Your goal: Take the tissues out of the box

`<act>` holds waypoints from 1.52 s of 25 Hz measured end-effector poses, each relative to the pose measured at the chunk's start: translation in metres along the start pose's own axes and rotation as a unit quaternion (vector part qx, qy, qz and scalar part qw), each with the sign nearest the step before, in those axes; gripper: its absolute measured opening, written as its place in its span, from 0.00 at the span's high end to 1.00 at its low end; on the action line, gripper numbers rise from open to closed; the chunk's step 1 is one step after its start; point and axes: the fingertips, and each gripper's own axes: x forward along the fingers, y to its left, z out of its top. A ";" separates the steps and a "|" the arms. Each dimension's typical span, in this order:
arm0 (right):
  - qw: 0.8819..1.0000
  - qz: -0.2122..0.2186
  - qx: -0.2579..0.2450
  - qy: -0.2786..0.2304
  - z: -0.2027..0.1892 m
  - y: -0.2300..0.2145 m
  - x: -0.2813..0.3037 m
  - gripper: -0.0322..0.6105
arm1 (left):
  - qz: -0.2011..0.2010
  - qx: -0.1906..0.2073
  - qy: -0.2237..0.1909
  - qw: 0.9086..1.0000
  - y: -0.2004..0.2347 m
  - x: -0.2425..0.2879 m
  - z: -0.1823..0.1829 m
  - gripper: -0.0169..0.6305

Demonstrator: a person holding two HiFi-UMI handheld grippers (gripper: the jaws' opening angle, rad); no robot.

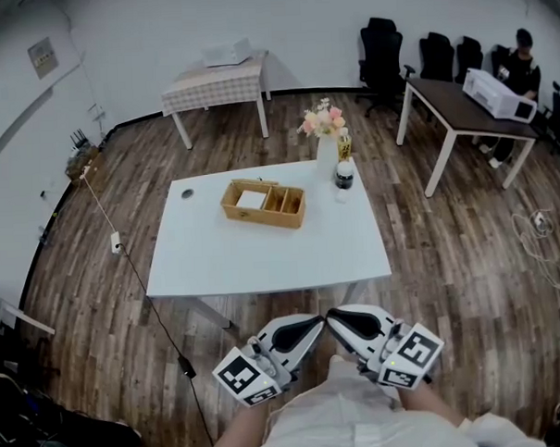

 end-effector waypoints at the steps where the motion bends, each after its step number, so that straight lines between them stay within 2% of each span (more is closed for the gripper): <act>1: 1.000 0.000 -0.002 0.003 -0.001 0.000 0.003 0.89 | 0.001 -0.002 0.000 1.000 0.002 -0.001 0.001 0.97; 10: 1.000 0.015 0.003 0.002 0.000 -0.028 0.041 0.89 | 0.013 -0.007 0.004 1.000 0.049 0.000 0.003 0.97; 17: 0.998 0.052 -0.002 0.020 0.007 -0.074 0.106 0.89 | 0.044 -0.011 -0.002 0.999 0.128 0.005 0.017 0.97; 26: 0.997 0.068 0.008 0.032 0.025 -0.137 0.177 0.89 | 0.064 -0.016 -0.004 0.998 0.220 0.023 0.038 0.97; 38: 0.995 0.091 0.012 0.026 0.041 -0.196 0.248 0.89 | 0.086 -0.011 -0.014 0.996 0.310 0.038 0.059 0.97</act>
